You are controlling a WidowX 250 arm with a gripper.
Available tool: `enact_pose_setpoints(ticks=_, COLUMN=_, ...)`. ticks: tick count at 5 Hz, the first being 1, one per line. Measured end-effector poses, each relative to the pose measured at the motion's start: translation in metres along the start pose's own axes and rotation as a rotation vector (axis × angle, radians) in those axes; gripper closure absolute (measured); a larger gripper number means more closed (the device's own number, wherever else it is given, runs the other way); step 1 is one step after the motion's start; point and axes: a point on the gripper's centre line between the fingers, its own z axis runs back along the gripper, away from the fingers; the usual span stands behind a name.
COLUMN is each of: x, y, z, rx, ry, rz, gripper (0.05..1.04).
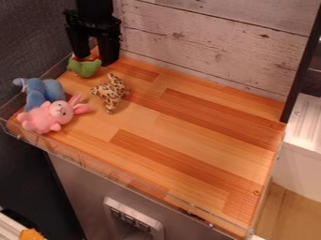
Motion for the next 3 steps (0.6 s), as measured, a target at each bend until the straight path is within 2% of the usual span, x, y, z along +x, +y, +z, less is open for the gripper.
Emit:
enact_pose_setpoints(ticks=1, x=0.008, y=0.003, z=-0.006, rx=-0.013, ry=0.025, rz=0.097, gripper=0.091)
enact_pose_setpoints(ticks=3, x=0.027, y=0.036, z=-0.009, rx=-0.024, ry=0.017, rz=0.516, gripper=0.087)
